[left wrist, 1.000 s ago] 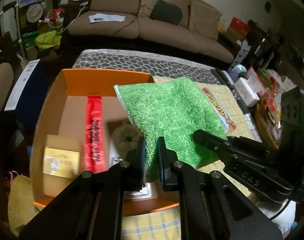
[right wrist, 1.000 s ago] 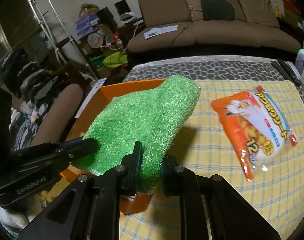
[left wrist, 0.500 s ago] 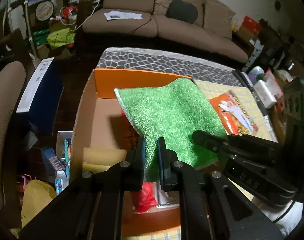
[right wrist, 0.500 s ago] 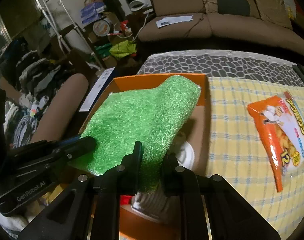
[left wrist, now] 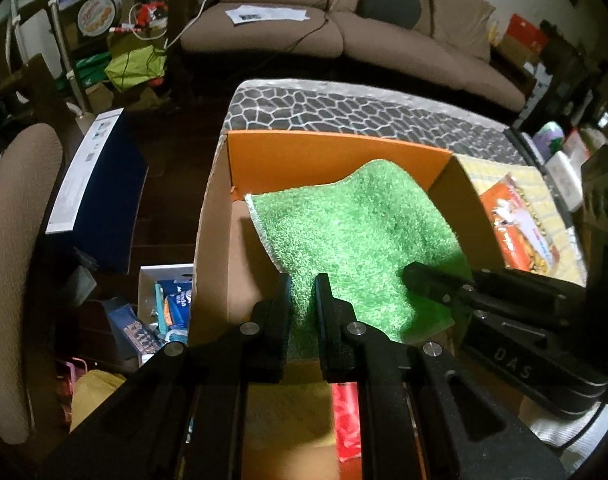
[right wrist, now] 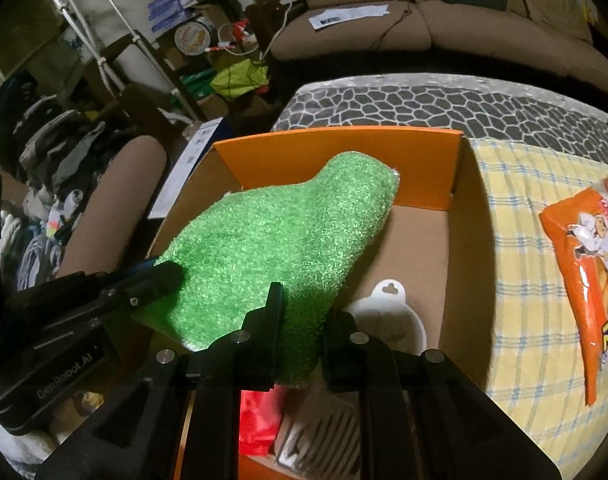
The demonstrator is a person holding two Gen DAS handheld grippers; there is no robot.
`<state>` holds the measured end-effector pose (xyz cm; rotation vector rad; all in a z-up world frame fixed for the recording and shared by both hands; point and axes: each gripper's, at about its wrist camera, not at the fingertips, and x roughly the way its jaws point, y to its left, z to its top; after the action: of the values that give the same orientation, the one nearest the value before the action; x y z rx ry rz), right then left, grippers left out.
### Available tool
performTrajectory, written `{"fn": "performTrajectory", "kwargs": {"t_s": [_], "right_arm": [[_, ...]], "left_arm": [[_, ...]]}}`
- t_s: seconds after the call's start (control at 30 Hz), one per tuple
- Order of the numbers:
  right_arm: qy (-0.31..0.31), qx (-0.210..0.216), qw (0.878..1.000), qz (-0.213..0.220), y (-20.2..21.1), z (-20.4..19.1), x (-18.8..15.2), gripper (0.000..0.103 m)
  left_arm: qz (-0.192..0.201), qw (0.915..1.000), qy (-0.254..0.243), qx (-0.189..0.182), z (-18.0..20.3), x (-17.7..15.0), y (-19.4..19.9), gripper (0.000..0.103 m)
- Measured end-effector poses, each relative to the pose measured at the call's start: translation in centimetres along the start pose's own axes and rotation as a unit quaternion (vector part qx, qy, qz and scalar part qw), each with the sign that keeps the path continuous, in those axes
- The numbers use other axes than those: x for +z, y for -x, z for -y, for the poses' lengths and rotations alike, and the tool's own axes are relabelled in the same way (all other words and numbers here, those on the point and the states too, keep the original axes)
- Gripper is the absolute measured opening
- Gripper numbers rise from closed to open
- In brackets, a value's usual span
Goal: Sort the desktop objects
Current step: 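Carry the green pad over the box and lower it inside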
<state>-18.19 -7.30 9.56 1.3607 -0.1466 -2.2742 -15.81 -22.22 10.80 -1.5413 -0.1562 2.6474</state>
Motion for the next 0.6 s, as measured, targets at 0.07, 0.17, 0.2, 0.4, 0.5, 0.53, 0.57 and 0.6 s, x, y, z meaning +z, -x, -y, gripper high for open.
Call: {"fn": "performTrajectory", "kwargs": {"t_s": [0.07,0.17,0.2,0.4,0.5,0.53,0.57,0.6], "right_arm": [[0.0,-0.002,1.0,-0.004,-0.7,-0.1,0.3,0.015],[0.002,-0.007,1.0,-0.008,-1.7,-0.2,0.7,0.015],[0.001,-0.007,1.0,-0.011,-2.1,-0.2,0.8,0.015],[0.005,-0.018,0.999,-0.03,-3.8,-0.1,0.5,0.015],[0.002,-0.024,0.999,-0.036,-3.9,0.1,0.6,0.017],[0.004,-0.028,0.999,-0.038,-3.9,0.1,0.6,0.019],[0.006,-0.035,0.999,-0.039,-3.8,0.2,0.5,0.022],[0.008,-0.039,0.998,-0.038,-3.6,0.1,0.5,0.024]], "left_arm": [[-0.006,0.9999,-0.003,0.008,0.0,0.2,-0.7,0.011],[-0.013,0.9997,-0.006,0.018,-0.1,0.4,-1.7,0.011],[-0.015,0.9996,-0.008,0.022,0.0,0.5,-2.0,0.011],[-0.036,0.9984,-0.022,0.039,0.6,0.6,-3.7,0.011],[-0.042,0.9975,-0.028,0.049,0.7,0.5,-4.3,0.011],[-0.041,0.9972,-0.028,0.055,0.7,0.5,-4.3,0.012],[-0.04,0.9972,-0.027,0.057,0.7,0.4,-4.3,0.013],[-0.038,0.9974,-0.026,0.056,0.7,0.4,-4.1,0.014]]}}
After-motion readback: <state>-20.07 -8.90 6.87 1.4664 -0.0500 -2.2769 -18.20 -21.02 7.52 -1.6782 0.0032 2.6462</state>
